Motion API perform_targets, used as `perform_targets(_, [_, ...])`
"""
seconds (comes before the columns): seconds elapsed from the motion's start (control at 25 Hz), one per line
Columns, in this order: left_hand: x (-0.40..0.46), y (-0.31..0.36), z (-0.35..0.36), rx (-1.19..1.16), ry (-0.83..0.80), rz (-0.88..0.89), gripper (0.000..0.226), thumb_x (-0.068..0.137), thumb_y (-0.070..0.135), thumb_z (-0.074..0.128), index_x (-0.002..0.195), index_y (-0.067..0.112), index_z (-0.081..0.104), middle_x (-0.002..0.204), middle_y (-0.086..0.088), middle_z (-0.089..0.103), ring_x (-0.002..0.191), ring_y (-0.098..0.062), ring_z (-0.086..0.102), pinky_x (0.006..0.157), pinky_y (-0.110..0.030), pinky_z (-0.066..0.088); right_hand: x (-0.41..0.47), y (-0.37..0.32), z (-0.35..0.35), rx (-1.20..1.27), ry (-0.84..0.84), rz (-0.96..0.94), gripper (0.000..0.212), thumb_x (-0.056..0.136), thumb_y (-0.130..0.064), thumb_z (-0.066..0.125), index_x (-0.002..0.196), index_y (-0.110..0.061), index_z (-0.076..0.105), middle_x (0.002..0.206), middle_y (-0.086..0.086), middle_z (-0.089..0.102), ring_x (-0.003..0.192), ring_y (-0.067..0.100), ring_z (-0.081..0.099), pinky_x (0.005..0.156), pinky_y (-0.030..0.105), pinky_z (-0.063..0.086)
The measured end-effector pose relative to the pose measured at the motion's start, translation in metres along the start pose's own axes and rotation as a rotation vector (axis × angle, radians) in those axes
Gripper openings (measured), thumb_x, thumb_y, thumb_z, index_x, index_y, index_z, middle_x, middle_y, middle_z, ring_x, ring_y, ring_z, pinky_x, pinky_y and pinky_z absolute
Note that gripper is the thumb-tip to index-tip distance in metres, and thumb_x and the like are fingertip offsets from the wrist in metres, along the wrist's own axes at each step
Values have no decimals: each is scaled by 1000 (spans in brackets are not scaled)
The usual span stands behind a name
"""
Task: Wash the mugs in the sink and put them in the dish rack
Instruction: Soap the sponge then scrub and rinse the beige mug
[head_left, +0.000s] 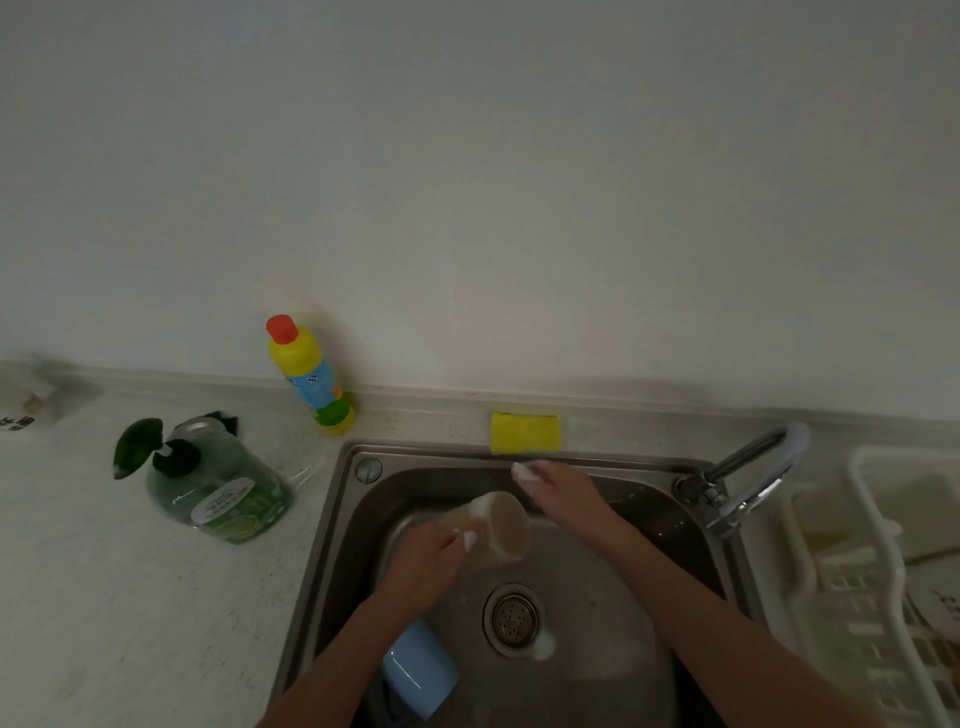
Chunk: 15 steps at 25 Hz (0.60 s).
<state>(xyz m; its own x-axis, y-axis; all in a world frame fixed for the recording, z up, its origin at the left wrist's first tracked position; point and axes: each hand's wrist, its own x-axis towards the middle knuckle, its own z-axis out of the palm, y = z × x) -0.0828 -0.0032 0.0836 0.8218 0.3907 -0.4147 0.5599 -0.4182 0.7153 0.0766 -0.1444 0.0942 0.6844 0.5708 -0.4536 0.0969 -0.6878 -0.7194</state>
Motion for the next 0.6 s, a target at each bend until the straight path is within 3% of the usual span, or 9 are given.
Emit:
perform_targets(0.08, [-12, 6, -2, 95, -4, 90, 53, 83, 52, 50, 52, 10, 57, 50, -7, 56, 47, -14, 53, 57, -35, 43, -26, -7, -3, 484, -300, 396, 64, 93, -70, 42, 111, -14, 66, 97, 9, 69, 84, 26, 69, 74, 43, 59])
perform_targets(0.16, [-27, 17, -3, 87, -2, 211, 52, 82, 53, 52, 47, 15, 47, 45, 0, 45, 43, -6, 39, 49, -26, 32, -53, -4, -5, 759, -443, 512, 76, 88, -74, 44, 121, -8, 61, 109, 17, 70, 97, 35, 69, 79, 49, 58])
perform_targets(0.28, [-50, 33, -4, 218, -26, 478, 40, 79, 47, 46, 50, 20, 44, 54, -1, 49, 53, -6, 40, 55, -21, 29, -101, 6, -5, 932, -422, 468, 67, 85, -59, 63, 125, -7, 53, 122, 28, 64, 115, 44, 62, 87, 55, 54])
perform_targets(0.36, [-69, 43, -2, 332, -9, 557, 30, 82, 39, 49, 57, 22, 46, 60, 8, 47, 58, -6, 41, 60, -20, 30, -132, 19, -1, 1023, -410, 395, 74, 78, -50, 76, 129, -3, 52, 121, 31, 63, 108, 43, 65, 76, 51, 58])
perform_targets(0.48, [-92, 61, 9, 208, 74, 509, 11, 84, 21, 61, 83, 22, 51, 80, 12, 51, 71, -5, 50, 62, -16, 39, -161, 36, 4, 1001, -369, 255, 70, 77, -37, 79, 132, -3, 52, 119, 26, 65, 95, 35, 69, 67, 39, 57])
perform_targets(0.6, [-105, 80, 19, -138, -1, 223, 33, 86, 4, 62, 108, 24, 47, 106, 5, 57, 80, -10, 64, 64, -14, 50, -182, 44, -4, 907, -265, 162, 67, 77, -25, 79, 134, -9, 49, 122, 19, 66, 103, 33, 69, 78, 40, 57])
